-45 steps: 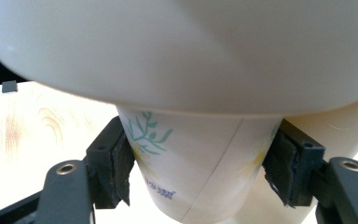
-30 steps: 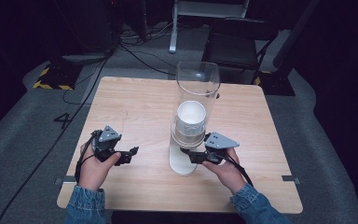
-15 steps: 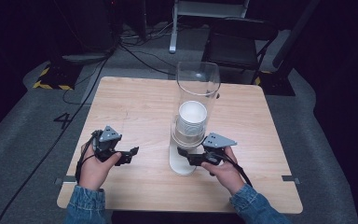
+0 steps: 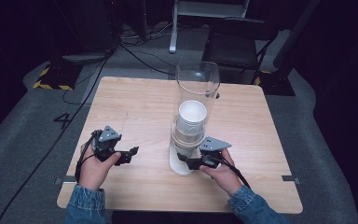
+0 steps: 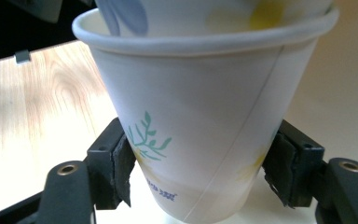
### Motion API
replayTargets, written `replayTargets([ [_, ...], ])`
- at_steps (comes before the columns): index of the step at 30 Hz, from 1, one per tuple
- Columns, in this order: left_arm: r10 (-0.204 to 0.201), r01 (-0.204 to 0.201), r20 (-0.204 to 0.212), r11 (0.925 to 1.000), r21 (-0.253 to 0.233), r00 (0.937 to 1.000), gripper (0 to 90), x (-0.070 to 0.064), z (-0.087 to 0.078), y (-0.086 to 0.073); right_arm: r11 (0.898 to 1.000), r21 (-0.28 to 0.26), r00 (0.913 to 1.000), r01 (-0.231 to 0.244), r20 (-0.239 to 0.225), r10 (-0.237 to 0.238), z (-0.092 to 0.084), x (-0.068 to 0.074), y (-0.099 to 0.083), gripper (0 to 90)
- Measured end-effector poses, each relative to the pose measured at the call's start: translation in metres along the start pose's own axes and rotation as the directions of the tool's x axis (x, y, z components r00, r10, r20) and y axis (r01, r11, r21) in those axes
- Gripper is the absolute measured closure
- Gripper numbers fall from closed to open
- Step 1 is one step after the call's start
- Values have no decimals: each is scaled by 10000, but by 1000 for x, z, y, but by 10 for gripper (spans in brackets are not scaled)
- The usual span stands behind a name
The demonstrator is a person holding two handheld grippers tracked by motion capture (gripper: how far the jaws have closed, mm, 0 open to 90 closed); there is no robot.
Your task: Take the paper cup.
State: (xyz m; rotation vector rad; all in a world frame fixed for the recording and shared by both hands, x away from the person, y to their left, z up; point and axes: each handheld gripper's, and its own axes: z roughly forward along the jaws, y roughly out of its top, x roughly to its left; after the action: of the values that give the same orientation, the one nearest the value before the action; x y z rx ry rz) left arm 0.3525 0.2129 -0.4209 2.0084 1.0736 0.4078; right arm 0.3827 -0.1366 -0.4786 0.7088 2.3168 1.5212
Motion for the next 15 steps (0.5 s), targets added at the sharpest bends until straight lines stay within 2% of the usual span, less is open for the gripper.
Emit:
replayTargets([
  [15, -86, 86, 49, 10000, -19, 10000, 178, 1, 1, 0, 9987, 511, 10000, 1, 0, -1, 3, 1, -11, 324],
])
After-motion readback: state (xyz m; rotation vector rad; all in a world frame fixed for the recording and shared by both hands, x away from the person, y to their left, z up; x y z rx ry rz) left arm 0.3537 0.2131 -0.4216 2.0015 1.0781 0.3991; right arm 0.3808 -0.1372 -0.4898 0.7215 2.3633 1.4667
